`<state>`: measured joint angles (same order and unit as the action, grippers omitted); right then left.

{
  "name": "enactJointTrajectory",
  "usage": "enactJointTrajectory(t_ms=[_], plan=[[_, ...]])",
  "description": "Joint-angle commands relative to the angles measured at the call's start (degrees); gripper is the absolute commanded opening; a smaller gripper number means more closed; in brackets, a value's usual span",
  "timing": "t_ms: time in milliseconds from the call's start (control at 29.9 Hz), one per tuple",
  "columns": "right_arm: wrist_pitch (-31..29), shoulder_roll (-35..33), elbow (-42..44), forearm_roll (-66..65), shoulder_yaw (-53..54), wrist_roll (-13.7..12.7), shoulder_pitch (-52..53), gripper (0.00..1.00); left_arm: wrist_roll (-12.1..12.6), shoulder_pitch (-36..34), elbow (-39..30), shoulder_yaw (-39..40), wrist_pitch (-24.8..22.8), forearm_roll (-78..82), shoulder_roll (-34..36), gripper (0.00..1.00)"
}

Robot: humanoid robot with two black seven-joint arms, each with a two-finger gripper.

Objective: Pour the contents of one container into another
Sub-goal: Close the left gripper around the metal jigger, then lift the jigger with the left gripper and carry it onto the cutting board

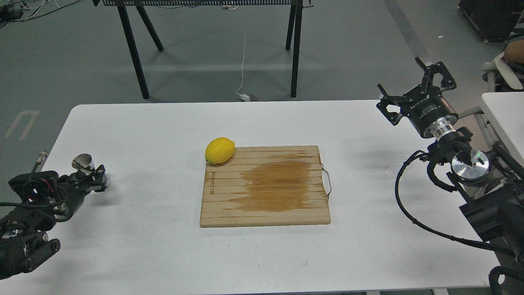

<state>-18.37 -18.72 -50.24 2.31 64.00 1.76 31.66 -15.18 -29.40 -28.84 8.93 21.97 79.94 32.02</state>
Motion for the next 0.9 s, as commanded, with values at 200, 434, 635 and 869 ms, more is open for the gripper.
enactJointTrajectory(t_ms=[200, 434, 635, 869], plan=[[0.0, 0.0, 0.0, 0.0, 0.0, 0.0, 0.5, 0.99, -0.8, 0.0, -0.8, 0.1, 1.6, 0.3, 0.0, 0.00], [0.0, -0.1, 0.0, 0.0, 0.0, 0.0, 0.6, 0.99, -1.1, -1.4, -7.9, 1.3, 3.3, 0.1, 3.9, 0.00], [0.0, -0.1, 0.9, 0.0, 0.2, 0.0, 1.6, 0.99, 0.1, -5.8, -23.9, 1.3, 2.9, 0.1, 13.4, 0.00], [0.5, -0.5, 1.0, 0.0, 0.9, 0.5, 1.7, 0.99, 0.9, -12.5, -39.9, 0.8, 1.5, 5.3, 22.9, 0.00]])
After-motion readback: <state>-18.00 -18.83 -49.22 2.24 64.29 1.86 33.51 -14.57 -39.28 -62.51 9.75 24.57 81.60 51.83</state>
